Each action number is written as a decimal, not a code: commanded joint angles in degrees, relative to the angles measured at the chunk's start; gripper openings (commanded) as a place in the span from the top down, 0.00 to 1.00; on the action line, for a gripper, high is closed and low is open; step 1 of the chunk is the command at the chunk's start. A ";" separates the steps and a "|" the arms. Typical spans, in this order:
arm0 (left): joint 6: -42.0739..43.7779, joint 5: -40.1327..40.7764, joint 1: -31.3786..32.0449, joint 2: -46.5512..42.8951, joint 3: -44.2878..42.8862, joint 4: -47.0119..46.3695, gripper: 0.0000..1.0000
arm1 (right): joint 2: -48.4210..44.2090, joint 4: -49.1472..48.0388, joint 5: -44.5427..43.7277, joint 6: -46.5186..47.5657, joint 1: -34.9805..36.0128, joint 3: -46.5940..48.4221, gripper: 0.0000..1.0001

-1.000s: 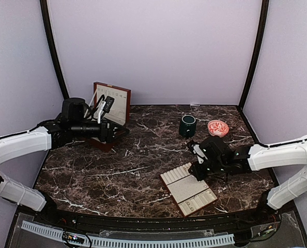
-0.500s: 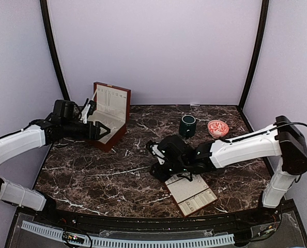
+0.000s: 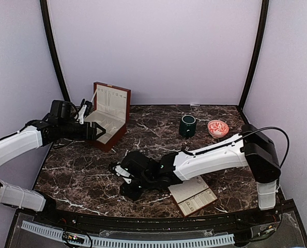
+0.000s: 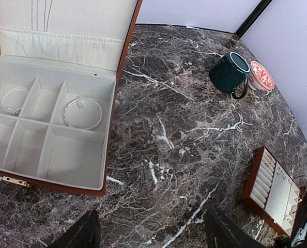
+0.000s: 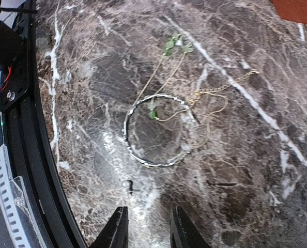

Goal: Organize the mixed jewelry

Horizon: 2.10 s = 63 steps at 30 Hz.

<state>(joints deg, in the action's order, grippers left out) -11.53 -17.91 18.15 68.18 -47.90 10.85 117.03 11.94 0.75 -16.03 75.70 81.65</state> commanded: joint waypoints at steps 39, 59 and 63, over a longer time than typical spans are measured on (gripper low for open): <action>0.71 -1.86 -0.31 -2.88 -0.18 0.60 0.28 | 11.70 3.79 4.99 -1.45 1.73 8.72 0.89; 2.30 -10.55 -0.24 -6.44 2.63 -5.02 0.28 | -8.90 -14.04 22.21 -14.31 -7.51 -11.06 1.00; 1.59 -19.14 0.74 -8.92 6.37 -12.94 0.28 | -15.83 -17.75 25.41 -18.39 -10.21 -18.60 1.00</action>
<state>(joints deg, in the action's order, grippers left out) -10.44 -27.20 18.17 62.35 -44.95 6.48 106.83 1.83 20.21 -28.62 66.96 68.62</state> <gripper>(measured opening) 0.716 0.009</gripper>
